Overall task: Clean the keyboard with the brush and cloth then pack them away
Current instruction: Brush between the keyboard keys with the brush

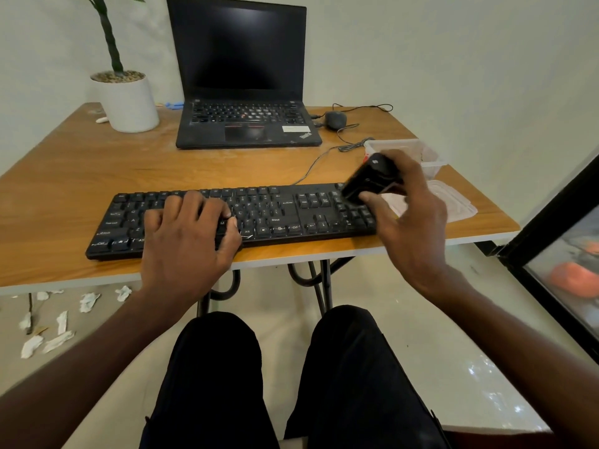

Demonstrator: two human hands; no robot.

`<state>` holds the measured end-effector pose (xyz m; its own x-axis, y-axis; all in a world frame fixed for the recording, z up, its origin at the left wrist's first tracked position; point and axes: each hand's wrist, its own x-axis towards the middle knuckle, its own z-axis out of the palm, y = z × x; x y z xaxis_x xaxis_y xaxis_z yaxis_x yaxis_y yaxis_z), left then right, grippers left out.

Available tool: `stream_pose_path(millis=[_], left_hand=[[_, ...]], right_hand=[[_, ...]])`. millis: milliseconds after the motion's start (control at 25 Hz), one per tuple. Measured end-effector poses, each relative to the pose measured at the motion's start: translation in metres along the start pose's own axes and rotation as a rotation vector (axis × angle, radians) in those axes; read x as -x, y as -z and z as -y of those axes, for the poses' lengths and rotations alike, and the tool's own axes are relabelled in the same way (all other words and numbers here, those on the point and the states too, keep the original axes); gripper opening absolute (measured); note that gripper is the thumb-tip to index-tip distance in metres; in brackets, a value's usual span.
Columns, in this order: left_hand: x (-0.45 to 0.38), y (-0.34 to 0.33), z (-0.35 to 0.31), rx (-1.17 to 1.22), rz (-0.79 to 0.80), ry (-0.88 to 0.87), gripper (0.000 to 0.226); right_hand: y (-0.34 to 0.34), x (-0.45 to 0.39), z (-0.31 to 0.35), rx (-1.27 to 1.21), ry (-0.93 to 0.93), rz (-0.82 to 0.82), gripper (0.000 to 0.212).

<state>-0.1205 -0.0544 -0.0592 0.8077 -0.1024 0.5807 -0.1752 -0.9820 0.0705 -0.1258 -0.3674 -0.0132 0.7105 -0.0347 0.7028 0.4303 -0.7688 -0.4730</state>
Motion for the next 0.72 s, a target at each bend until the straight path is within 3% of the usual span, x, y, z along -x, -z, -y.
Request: stream_pose_path(millis=[120,200,440,600,720], left_hand=[[0.000,0.000,-0.001,0.004,0.002,0.005,0.041],[0.000,0.001,-0.001,0.003,0.009,0.010,0.041],[0.001,0.000,0.000,-0.001,-0.002,0.006,0.041],[0.001,-0.001,0.000,0.002,0.003,0.005,0.041],[0.001,-0.001,0.001,-0.003,0.005,0.003,0.041]], right_hand=[[-0.014,0.000,0.011,0.006,0.090,0.110,0.057],[-0.018,-0.002,0.007,0.125,0.116,0.065,0.058],[-0.008,-0.008,-0.014,0.363,-0.062,-0.053,0.056],[0.000,-0.004,-0.009,0.250,-0.041,-0.057,0.059],[0.002,0.002,0.000,0.128,0.048,0.091,0.061]])
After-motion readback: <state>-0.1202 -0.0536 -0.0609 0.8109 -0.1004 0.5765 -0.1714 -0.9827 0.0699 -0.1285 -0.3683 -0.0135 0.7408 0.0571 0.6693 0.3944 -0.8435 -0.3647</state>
